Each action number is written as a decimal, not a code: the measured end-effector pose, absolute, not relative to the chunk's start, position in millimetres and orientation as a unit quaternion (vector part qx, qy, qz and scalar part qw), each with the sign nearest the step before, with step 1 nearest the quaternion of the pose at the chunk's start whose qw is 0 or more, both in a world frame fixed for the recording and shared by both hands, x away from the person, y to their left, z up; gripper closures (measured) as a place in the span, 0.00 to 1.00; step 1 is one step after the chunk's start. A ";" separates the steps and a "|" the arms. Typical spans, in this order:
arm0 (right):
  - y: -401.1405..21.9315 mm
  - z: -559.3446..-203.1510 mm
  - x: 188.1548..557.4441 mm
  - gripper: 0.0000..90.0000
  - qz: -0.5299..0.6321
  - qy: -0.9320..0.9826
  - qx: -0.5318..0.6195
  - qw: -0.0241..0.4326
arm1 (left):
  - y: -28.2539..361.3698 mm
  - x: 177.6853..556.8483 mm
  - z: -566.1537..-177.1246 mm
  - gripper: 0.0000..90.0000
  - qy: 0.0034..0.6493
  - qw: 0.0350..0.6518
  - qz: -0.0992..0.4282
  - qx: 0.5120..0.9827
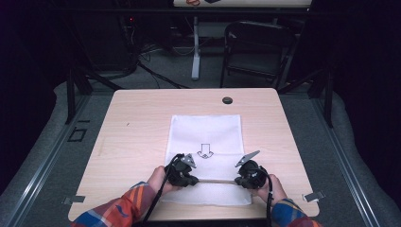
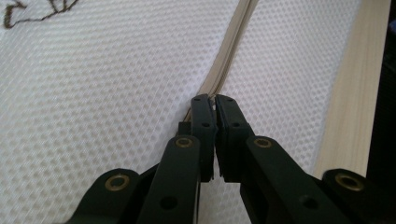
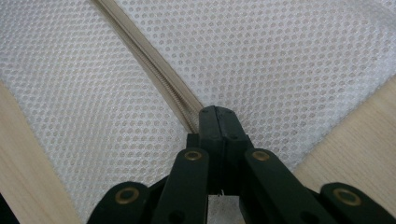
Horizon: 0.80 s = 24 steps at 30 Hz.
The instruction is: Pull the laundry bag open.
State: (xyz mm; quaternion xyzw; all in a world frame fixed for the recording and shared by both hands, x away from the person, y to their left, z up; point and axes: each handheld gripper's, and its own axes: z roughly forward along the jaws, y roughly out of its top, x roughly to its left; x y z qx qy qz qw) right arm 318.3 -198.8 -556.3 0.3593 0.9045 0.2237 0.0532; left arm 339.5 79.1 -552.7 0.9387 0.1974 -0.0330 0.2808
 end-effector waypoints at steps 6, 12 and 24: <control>-198.9 -556.4 318.3 1.00 0.225 0.904 0.361 0.052 | 87.8 338.5 -550.8 0.97 0.205 0.280 -0.029 0.937; -199.0 -556.4 318.3 1.00 0.225 0.904 0.360 0.052 | 97.4 337.8 -549.5 0.97 0.214 0.278 -0.024 0.936; -199.4 -556.4 318.2 1.00 0.227 0.903 0.363 0.050 | 119.8 335.6 -546.4 0.97 0.239 0.278 -0.018 0.930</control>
